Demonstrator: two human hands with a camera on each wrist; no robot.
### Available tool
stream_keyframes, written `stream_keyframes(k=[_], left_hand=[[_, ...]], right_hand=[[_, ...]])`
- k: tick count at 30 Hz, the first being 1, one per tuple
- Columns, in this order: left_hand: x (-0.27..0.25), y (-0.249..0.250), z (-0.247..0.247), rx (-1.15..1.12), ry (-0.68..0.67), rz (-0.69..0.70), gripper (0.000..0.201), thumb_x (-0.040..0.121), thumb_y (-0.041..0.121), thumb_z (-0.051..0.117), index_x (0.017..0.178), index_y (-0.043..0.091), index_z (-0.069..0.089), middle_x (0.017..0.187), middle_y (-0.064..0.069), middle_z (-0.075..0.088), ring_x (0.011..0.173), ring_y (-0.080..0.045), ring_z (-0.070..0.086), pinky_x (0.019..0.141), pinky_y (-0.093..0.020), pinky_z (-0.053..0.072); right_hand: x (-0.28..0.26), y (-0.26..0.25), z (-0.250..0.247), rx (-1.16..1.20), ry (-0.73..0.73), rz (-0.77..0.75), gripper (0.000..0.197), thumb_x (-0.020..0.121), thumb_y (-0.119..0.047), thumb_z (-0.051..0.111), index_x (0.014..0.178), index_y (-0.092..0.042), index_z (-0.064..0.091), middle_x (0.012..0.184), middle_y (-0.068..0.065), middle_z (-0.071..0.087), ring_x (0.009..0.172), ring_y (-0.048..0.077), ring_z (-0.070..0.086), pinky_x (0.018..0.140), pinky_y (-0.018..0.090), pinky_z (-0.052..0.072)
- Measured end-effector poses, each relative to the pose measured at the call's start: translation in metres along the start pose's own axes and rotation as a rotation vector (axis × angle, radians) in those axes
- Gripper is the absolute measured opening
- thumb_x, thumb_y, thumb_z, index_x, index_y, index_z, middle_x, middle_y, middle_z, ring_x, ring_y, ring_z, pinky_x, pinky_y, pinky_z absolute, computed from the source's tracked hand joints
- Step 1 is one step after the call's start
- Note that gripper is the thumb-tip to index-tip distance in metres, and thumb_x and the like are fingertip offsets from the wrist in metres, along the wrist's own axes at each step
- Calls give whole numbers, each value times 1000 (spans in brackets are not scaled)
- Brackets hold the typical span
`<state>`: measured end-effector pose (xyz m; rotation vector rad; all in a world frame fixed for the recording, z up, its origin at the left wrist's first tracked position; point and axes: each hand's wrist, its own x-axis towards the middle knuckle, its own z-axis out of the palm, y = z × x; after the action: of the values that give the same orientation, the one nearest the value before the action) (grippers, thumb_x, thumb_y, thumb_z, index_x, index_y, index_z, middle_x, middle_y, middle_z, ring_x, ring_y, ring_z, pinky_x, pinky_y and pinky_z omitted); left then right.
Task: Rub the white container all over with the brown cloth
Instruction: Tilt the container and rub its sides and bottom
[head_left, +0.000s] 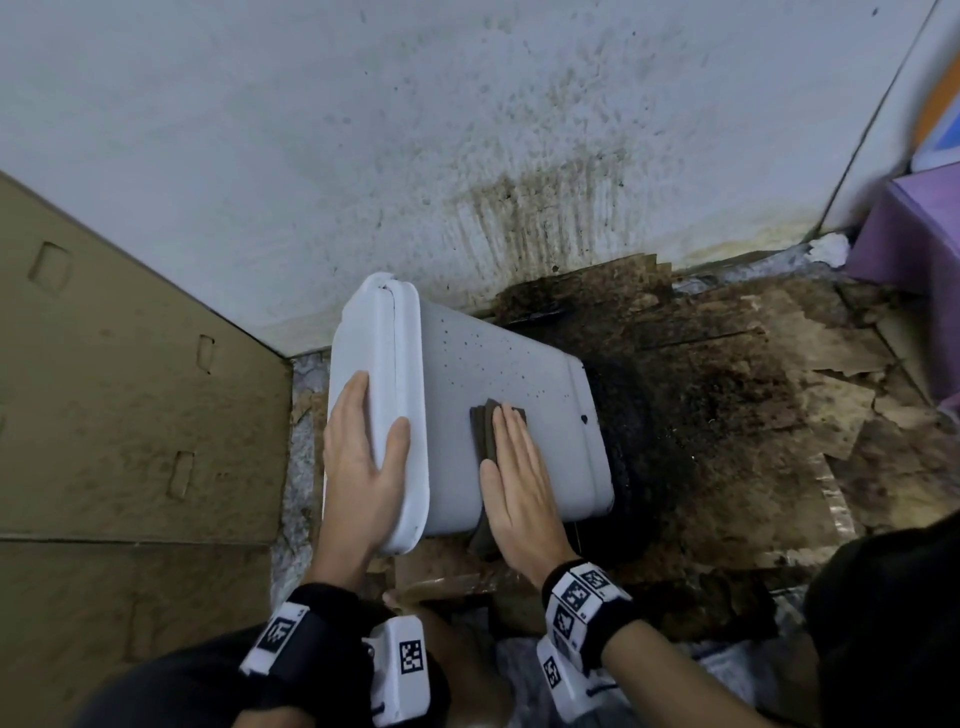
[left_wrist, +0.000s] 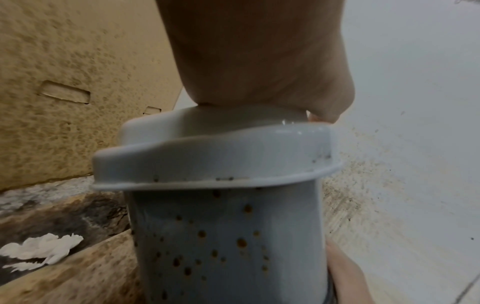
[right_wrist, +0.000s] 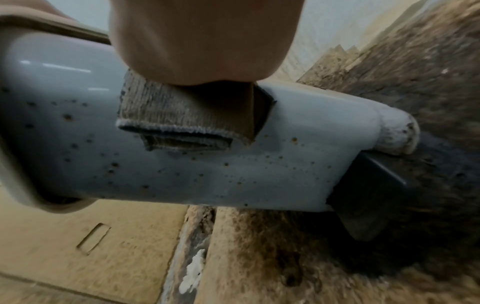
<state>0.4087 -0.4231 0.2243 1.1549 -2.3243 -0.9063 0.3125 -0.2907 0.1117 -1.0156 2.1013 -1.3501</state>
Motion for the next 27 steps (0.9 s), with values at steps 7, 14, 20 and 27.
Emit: stream_keyframes(k=[7, 14, 20, 27], left_hand=[[0, -2, -3, -1, -24, -16, 69, 101, 49, 46, 163, 27, 26, 166, 11, 28, 153, -9, 23, 127, -42, 23], [1, -3, -4, -6, -22, -11, 69, 100, 48, 47, 163, 23, 28, 166, 8, 30, 152, -8, 24, 127, -38, 22], [2, -2, -3, 3, -31, -3, 69, 100, 49, 46, 162, 24, 28, 166, 7, 29, 152, -10, 22, 128, -44, 22], [2, -7, -2, 21, -31, 2, 70, 102, 50, 45, 164, 25, 25, 167, 8, 27, 152, -9, 22, 127, -40, 21]], right_hand=[[0, 65, -3, -81, 26, 99, 61, 110, -39, 10, 163, -10, 1, 172, -1, -4, 159, 11, -4, 129, 30, 0], [13, 84, -15, 113, 50, 479, 59, 113, -28, 21, 163, -14, -6, 171, -4, -14, 157, 10, -12, 123, 22, -12], [14, 26, -7, 63, 13, 402, 59, 112, -34, 18, 162, -23, -11, 170, -5, -18, 156, 11, -19, 126, 33, -9], [6, -41, 5, 40, -71, 42, 60, 109, -45, 10, 163, -28, -10, 170, -12, -18, 153, -1, -20, 126, 30, -10]])
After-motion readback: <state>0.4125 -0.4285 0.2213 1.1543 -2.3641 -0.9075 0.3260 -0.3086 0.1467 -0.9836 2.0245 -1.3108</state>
